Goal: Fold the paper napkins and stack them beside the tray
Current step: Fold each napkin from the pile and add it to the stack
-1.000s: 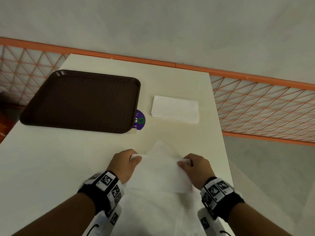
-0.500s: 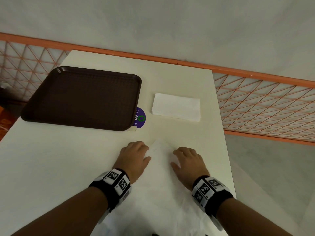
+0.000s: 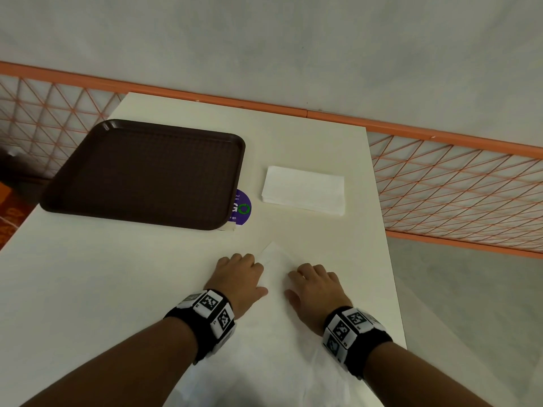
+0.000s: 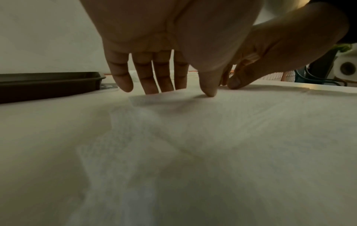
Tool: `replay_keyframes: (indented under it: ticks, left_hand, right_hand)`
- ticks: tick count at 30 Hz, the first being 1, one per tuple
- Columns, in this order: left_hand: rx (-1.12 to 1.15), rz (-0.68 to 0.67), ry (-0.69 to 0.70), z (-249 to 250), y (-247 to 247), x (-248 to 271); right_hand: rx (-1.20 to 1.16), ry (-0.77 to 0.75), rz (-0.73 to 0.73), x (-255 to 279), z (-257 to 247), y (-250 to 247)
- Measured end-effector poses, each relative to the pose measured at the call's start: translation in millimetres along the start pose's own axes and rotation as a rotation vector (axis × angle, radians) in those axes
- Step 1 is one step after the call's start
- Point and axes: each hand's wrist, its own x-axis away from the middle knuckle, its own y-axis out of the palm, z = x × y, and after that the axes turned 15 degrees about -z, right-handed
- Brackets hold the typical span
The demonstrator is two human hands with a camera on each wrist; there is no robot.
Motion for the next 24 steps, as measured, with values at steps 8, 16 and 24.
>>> replay_keyframes:
  ticks: [8, 16, 24]
  left_hand:
    - [-0.094, 0.049, 0.068, 8, 4, -1]
    - [-0.131, 0.013, 0.148, -21, 44, 14]
    - [-0.099, 0.025, 0.089, -37, 21, 21]
  right_hand:
    - [0.073, -0.096, 0.099, -7, -3, 12]
    - [0.075, -0.053, -0.051, 16, 34, 43]
    - [-0.028, -0.002, 0.104, 24, 53, 37]
